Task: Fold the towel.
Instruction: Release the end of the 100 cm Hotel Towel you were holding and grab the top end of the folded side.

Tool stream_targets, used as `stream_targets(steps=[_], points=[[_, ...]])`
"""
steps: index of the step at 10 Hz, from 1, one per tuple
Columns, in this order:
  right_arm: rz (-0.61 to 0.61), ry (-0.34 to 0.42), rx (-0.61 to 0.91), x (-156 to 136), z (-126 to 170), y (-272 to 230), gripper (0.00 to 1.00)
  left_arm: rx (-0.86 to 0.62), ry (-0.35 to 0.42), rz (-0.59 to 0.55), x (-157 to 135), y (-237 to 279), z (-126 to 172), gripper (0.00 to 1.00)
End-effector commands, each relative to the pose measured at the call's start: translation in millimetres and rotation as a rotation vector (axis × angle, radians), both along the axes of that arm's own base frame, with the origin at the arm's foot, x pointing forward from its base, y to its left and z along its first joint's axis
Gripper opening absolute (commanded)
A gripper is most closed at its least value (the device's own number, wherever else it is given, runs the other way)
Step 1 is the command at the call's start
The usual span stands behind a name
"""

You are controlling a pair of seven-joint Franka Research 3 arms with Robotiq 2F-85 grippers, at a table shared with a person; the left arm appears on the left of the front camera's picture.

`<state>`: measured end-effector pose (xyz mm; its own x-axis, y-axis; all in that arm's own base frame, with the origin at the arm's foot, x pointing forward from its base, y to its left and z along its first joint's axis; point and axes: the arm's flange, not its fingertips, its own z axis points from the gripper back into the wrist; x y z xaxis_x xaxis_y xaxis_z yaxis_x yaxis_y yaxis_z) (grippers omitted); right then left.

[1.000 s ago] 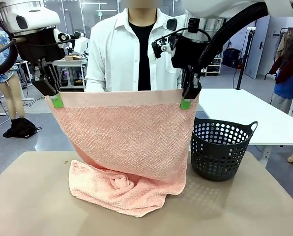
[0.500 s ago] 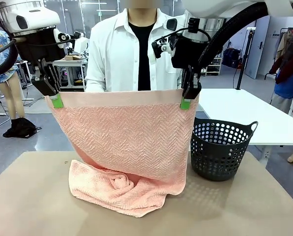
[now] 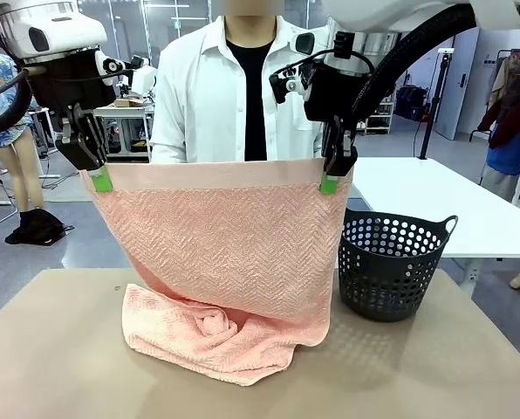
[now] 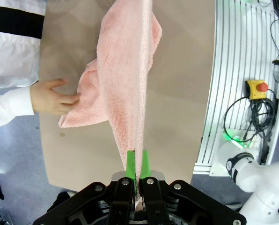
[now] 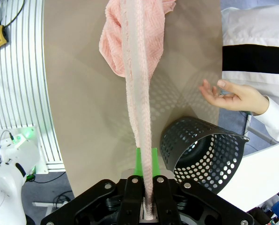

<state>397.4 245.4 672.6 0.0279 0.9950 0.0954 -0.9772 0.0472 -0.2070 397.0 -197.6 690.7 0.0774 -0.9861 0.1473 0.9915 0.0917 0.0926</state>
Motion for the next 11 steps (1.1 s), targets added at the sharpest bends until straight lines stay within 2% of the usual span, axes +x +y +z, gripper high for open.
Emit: stream_targets(steps=[1,11], points=[[-0.001,-0.002,-0.003,0.3,0.3,-0.9,0.0,-0.001,-0.003,0.001,-1.1,1.1,1.5,0.0],[-0.001,-0.002,-0.003,0.3,0.3,-0.9,0.0,-0.001,-0.003,0.001,-1.1,1.1,1.5,0.0]])
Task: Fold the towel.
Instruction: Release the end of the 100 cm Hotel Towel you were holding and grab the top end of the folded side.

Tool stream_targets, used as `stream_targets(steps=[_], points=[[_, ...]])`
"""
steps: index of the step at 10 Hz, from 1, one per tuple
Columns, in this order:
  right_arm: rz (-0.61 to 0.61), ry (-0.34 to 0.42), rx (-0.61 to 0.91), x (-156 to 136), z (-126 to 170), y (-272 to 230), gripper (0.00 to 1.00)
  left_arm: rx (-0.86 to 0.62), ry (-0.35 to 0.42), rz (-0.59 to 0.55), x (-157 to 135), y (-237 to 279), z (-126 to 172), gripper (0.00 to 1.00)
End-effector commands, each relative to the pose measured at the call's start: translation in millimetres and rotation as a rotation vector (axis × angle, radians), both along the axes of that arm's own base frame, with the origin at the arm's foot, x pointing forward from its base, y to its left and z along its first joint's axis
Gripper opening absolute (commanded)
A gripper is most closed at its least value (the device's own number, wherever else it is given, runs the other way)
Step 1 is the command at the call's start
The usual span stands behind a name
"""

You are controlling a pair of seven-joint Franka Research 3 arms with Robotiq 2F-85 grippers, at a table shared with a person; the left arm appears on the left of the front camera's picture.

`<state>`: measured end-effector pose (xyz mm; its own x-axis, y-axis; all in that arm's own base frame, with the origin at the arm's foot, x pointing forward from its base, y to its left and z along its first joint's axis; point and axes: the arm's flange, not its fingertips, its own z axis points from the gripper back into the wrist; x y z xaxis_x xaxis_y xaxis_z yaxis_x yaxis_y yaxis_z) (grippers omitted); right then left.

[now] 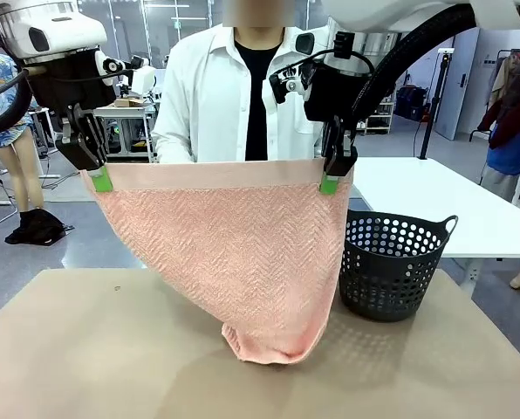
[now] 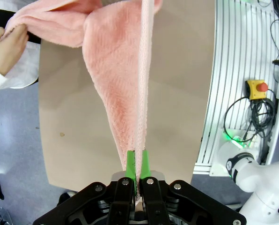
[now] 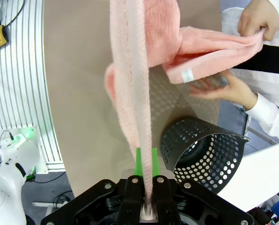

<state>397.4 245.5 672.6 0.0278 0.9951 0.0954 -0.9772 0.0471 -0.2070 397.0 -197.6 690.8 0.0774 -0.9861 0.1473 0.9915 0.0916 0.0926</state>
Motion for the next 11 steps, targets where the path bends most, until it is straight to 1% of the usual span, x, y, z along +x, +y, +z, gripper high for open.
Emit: stream_targets(steps=[1,11], points=[[-0.001,-0.002,-0.003,0.3,0.3,-0.9,0.0,-0.001,-0.003,0.001,-1.1,1.1,1.4,0.0],[-0.001,-0.002,-0.003,0.3,0.3,-0.9,0.0,-0.001,-0.003,0.001,-1.1,1.1,1.4,0.0]])
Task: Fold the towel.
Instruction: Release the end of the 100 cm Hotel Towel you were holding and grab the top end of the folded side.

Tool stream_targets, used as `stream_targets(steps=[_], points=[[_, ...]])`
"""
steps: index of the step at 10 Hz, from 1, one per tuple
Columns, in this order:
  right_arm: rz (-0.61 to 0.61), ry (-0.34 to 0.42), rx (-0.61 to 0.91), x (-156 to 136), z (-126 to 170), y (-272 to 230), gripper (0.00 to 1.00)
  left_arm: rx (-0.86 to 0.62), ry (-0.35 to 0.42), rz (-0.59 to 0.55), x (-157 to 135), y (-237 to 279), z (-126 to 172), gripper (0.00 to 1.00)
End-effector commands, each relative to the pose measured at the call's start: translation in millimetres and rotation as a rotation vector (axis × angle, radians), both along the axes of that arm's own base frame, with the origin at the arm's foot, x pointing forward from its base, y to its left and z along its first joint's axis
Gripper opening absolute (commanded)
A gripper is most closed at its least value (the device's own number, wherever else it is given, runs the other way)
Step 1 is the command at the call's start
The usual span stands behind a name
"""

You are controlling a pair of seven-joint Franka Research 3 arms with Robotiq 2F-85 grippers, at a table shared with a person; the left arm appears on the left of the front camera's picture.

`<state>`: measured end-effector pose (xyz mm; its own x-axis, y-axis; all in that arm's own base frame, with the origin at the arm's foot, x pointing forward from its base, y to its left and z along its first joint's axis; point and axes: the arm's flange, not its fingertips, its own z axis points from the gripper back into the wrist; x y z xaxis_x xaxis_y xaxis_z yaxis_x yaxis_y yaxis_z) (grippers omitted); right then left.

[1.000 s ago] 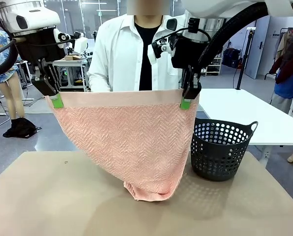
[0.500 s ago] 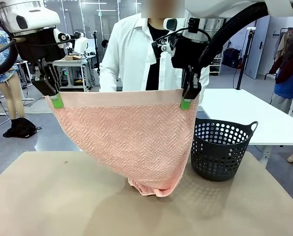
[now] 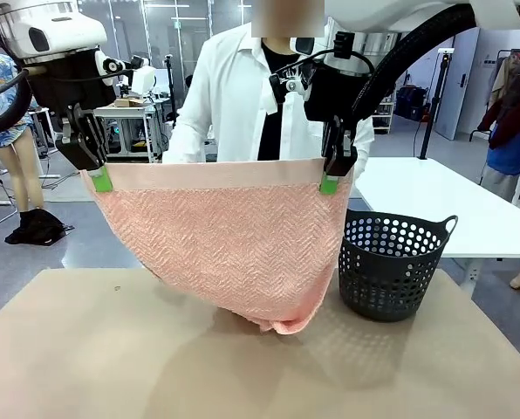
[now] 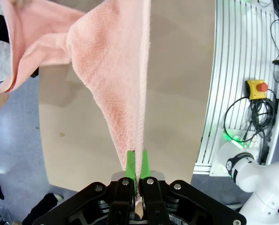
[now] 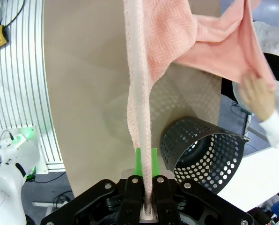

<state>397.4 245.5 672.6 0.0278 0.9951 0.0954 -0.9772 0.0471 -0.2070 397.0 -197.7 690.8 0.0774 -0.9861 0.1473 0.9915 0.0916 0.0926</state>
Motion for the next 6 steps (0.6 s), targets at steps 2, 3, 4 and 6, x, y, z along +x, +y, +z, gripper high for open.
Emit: stream_targets(steps=[2,3,4,6], points=[[-0.001,-0.002,-0.003,0.3,0.3,-0.9,0.0,-0.001,-0.003,0.001,-1.1,1.1,1.4,0.0],[-0.001,-0.002,-0.003,0.3,0.3,-0.9,0.0,-0.001,-0.003,0.001,-1.1,1.1,1.4,0.0],[-0.001,-0.002,-0.003,0.3,0.3,-0.9,0.0,-0.001,-0.003,0.001,-1.1,1.1,1.4,0.0],[-0.001,-0.002,-0.003,0.3,0.3,-0.9,0.0,-0.001,-0.003,0.001,-1.1,1.1,1.4,0.0]])
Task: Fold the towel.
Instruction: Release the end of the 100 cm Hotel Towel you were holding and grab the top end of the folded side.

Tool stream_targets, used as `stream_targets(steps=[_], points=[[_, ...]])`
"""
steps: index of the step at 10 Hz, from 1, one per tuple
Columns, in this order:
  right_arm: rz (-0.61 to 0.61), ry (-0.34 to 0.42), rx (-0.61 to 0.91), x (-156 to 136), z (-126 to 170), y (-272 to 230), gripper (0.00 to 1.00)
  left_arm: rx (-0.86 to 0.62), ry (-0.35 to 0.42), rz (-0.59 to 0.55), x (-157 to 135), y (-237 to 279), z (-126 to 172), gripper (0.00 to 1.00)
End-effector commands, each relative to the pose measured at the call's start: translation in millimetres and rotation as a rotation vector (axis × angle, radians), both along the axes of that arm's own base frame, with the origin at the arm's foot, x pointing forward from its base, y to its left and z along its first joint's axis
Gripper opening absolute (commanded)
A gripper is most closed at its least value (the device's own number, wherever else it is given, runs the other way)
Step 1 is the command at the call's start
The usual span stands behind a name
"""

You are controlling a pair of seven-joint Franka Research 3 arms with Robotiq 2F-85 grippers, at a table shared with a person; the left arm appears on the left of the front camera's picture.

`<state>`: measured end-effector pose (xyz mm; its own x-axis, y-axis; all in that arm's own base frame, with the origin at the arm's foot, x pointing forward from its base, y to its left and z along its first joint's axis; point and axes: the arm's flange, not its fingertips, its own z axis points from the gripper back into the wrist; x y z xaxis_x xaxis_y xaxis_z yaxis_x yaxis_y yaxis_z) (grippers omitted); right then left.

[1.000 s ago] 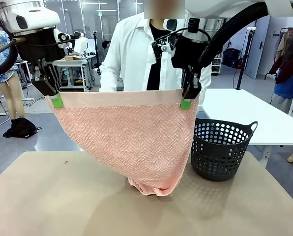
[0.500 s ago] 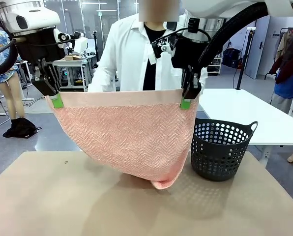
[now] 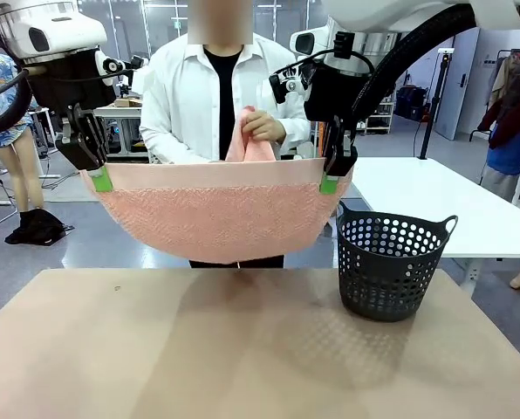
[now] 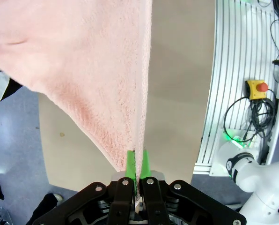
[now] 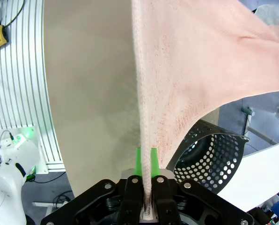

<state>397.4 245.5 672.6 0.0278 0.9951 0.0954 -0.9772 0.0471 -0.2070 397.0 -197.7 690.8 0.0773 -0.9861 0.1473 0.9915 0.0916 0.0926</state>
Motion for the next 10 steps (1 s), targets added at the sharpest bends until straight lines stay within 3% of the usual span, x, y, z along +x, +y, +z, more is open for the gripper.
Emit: stream_targets(steps=[1,10], points=[[-0.001,-0.002,-0.003,0.3,0.3,-0.9,0.0,-0.001,-0.003,0.001,-1.1,1.1,1.4,0.0],[-0.001,-0.002,-0.003,0.3,0.3,-0.9,0.0,-0.001,-0.003,0.001,-1.1,1.1,1.4,0.0]])
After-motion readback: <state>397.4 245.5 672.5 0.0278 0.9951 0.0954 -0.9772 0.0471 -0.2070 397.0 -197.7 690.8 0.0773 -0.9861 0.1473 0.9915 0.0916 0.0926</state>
